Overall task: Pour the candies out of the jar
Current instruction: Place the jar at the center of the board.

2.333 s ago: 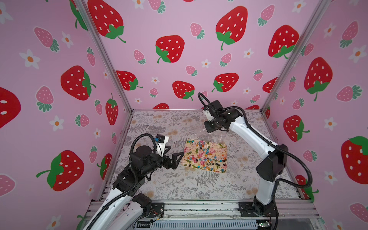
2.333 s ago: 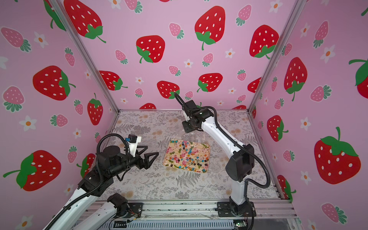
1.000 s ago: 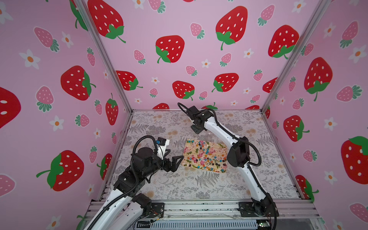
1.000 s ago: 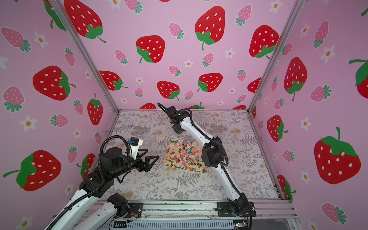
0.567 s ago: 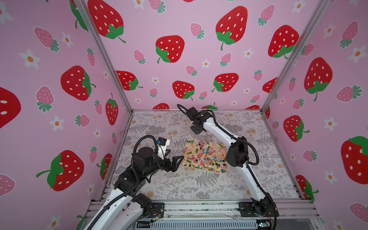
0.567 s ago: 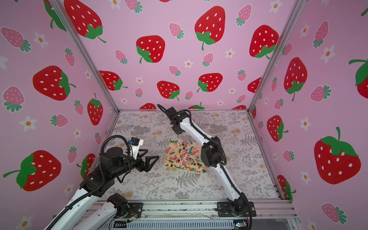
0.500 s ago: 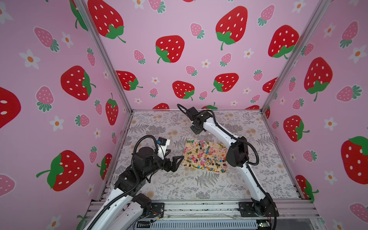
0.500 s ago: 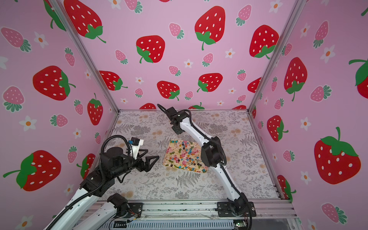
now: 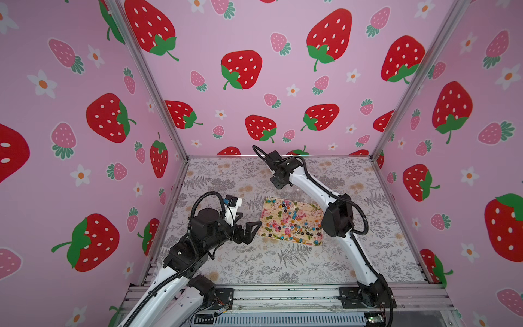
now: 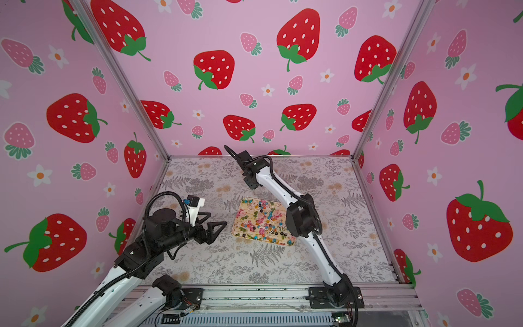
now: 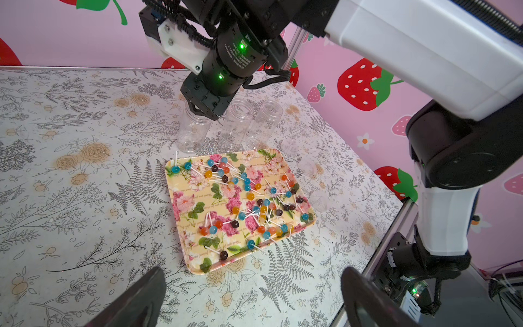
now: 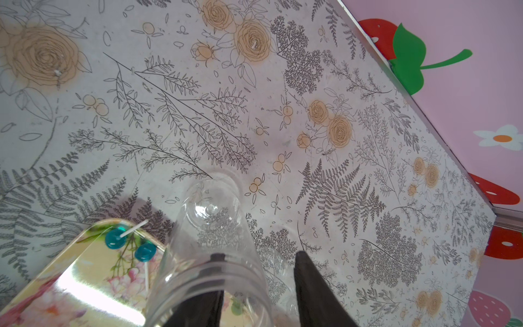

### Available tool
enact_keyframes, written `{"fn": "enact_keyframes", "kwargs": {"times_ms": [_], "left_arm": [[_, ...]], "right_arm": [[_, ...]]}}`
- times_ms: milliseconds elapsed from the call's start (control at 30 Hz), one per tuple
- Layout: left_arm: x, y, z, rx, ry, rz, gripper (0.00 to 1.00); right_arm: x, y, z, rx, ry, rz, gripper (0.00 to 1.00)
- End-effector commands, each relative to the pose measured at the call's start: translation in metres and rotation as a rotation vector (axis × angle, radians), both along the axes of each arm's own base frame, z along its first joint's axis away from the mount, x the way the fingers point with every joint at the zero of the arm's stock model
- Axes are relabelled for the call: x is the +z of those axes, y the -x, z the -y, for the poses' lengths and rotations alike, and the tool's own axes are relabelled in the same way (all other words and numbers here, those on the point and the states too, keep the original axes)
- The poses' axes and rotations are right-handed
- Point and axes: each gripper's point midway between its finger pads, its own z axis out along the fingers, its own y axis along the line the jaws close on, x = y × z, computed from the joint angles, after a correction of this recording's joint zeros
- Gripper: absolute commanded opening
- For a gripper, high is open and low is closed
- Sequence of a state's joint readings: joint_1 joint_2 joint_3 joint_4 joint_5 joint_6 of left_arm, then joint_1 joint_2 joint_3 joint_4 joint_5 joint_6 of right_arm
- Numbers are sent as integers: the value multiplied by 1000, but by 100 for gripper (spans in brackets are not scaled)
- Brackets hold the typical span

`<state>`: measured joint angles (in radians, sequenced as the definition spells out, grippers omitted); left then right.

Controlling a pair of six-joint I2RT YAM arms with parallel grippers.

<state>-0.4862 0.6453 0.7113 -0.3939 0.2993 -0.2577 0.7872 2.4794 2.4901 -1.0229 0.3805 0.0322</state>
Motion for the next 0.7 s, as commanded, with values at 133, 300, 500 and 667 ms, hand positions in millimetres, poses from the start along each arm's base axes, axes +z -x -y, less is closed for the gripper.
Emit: {"fn": "enact_keyframes", "kwargs": {"times_ms": [133, 300, 500, 667], "left_arm": [[6, -2, -1, 10, 3, 5, 99], [7, -4, -1, 19, 7, 6, 99], [2, -7, -7, 58, -9, -5, 99], [5, -12, -13, 106, -6, 9, 99]], "right_arm": [[45, -7, 5, -15, -58, 75, 43], [63, -7, 6, -8, -81, 103, 46], [76, -1, 16, -6, -65, 117, 46], [106, 5, 26, -7, -107, 167, 46]]}}
